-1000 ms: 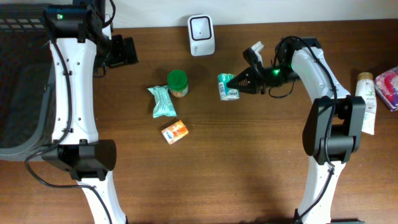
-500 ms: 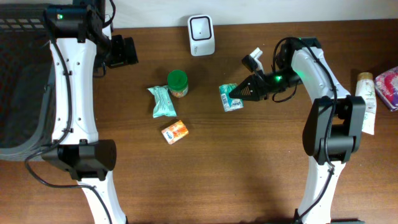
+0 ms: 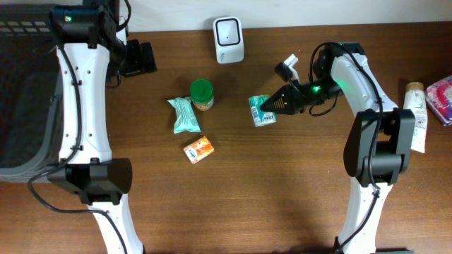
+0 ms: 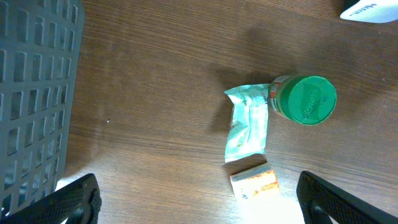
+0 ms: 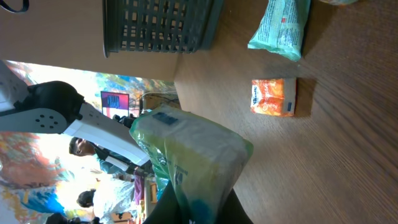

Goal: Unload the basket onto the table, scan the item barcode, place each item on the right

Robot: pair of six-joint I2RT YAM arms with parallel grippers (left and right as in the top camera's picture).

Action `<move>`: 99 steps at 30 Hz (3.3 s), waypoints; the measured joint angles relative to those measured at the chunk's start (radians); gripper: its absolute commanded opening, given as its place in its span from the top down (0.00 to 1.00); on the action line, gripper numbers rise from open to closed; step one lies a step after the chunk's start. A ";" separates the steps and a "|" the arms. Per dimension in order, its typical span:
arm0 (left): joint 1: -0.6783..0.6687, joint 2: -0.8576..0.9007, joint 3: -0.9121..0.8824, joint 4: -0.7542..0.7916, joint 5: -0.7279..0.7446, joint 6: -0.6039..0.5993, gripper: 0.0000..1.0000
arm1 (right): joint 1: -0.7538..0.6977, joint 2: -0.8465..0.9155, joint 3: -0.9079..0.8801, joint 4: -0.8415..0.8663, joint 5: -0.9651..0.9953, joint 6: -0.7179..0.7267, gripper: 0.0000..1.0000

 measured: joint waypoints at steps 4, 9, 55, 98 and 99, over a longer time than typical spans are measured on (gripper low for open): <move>0.000 0.000 0.000 0.000 0.000 0.000 0.01 | 0.002 0.000 0.000 0.027 -0.007 0.001 0.96; 0.000 0.000 0.000 0.003 0.000 0.000 0.01 | 0.048 0.000 -0.006 0.459 0.091 0.275 0.96; 0.000 0.000 0.000 0.000 0.000 0.000 0.01 | -0.271 -0.052 0.079 0.737 1.681 0.692 0.96; 0.000 0.000 0.000 0.001 0.000 0.000 0.01 | 0.402 -0.495 -0.529 0.995 0.570 1.067 0.12; 0.000 0.000 0.000 0.000 0.000 0.000 0.01 | 0.422 -0.475 -0.532 1.030 0.581 1.078 0.12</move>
